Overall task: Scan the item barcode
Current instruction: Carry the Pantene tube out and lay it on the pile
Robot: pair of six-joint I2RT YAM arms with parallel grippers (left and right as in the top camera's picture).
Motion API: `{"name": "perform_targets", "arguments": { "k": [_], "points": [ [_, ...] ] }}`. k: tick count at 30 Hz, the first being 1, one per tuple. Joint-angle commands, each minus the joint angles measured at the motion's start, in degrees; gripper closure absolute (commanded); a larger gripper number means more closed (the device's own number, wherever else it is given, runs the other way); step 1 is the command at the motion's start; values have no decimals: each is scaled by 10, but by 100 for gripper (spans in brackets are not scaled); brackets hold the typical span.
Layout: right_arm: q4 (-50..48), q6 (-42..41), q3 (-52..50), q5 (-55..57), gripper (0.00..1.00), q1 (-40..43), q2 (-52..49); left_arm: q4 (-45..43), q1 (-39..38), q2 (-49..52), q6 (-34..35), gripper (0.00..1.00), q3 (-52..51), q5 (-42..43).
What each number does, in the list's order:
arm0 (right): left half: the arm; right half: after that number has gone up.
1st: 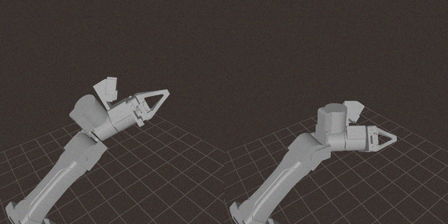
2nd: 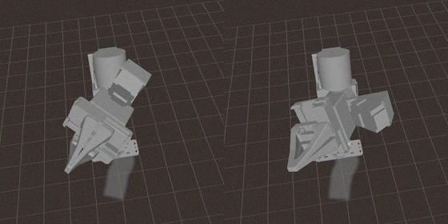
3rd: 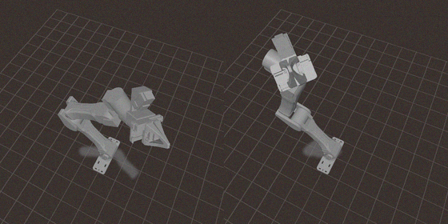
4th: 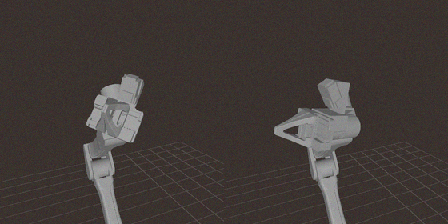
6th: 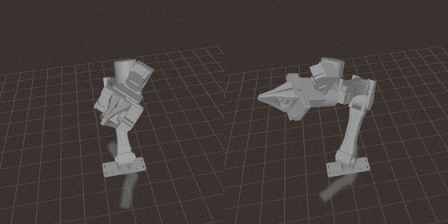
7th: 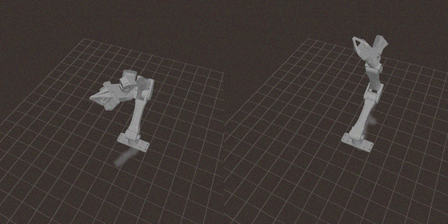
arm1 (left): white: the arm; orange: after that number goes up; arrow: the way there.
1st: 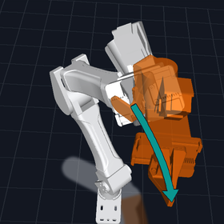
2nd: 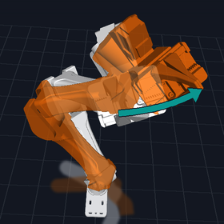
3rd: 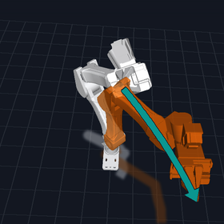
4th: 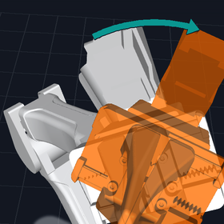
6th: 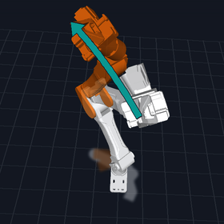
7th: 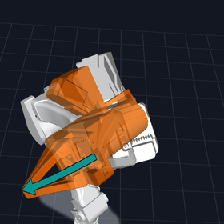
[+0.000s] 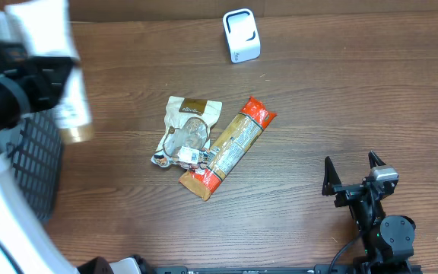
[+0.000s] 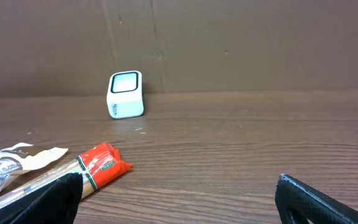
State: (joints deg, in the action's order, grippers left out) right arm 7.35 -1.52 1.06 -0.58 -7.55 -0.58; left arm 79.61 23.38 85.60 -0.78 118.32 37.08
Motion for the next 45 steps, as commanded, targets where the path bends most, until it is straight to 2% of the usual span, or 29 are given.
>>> {"name": "perform_targets", "arguments": {
  "k": [1,7,13,23,31,32,33,34,36,40,45],
  "points": [
    [-2,-2,6,5,0,-2,4,-1,-71,39,-54,96,-61,-80],
    [-2,-2,6,5,0,-2,4,-71,-152,120,-76,96,-208,-158],
    [-2,-2,6,5,0,-2,4,-158,-174,214,-105,96,-297,-169],
    [-2,-2,6,5,0,-2,4,-196,-190,338,-93,96,-317,-160],
    [-2,-2,6,5,0,-2,4,-200,-256,369,-82,96,-317,-151],
    [-2,-2,6,5,0,-2,4,-197,-266,369,-84,89,-317,-152],
    [-2,-2,6,5,0,-2,4,-196,-274,369,-84,72,-317,-157],
    [-2,-2,6,5,0,-2,4,-195,-280,369,-84,51,-317,-162],
    [-2,-2,6,5,0,-2,4,-193,-287,369,-79,0,-315,-165],
    [-2,-2,6,5,0,-2,4,-160,-282,367,-52,0,-277,-165],
    [-2,-2,6,5,0,-2,4,-62,-258,348,-39,0,-134,-171]
  ]
}}
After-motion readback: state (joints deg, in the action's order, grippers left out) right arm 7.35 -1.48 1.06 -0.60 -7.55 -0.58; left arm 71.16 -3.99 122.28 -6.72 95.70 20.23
